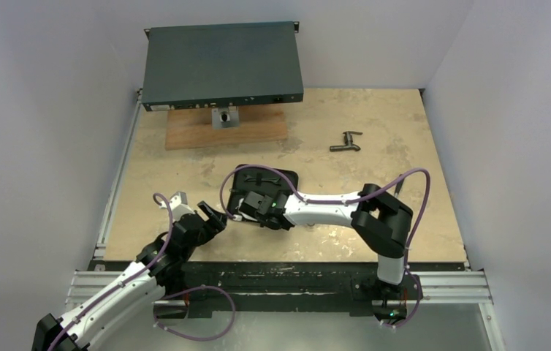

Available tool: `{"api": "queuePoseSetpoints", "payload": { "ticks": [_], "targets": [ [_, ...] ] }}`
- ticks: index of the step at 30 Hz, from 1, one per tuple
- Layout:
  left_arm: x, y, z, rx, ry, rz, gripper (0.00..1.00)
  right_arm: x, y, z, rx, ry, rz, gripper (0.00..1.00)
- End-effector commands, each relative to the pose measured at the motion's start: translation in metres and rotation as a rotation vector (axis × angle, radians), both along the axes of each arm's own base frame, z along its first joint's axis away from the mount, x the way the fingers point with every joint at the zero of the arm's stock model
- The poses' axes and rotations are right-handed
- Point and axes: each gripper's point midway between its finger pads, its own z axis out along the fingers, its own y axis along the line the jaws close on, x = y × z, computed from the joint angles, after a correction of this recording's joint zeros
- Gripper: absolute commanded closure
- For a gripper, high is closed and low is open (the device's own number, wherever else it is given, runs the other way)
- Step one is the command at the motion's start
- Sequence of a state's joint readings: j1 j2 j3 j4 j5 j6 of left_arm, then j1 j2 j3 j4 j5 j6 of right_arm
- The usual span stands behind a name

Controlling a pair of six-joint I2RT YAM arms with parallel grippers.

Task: Sort the hair-cutting tools
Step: Place the scissors in the hairdressing tool bag.

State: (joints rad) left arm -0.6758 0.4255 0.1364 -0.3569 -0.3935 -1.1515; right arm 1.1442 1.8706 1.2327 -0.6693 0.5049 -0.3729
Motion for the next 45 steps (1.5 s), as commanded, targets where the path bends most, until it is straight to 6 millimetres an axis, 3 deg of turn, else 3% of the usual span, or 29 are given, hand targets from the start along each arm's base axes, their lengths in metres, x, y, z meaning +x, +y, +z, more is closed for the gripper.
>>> {"api": "queuePoseSetpoints", "payload": {
  "ticks": [1, 24, 45],
  "targets": [
    [0.007, -0.005, 0.016, -0.031, -0.045, -0.001, 0.25, -0.007, 0.001, 0.002, 0.002, 0.012, 0.003, 1.0],
    [0.006, -0.003, 0.018, -0.034, -0.056, 0.006, 0.24, -0.025, -0.003, -0.017, -0.024, 0.08, 0.022, 1.0],
    [0.006, -0.004, 0.019, -0.037, -0.057, 0.001, 0.25, 0.003, 0.0, -0.004, -0.032, -0.007, -0.007, 1.0]
  ]
}}
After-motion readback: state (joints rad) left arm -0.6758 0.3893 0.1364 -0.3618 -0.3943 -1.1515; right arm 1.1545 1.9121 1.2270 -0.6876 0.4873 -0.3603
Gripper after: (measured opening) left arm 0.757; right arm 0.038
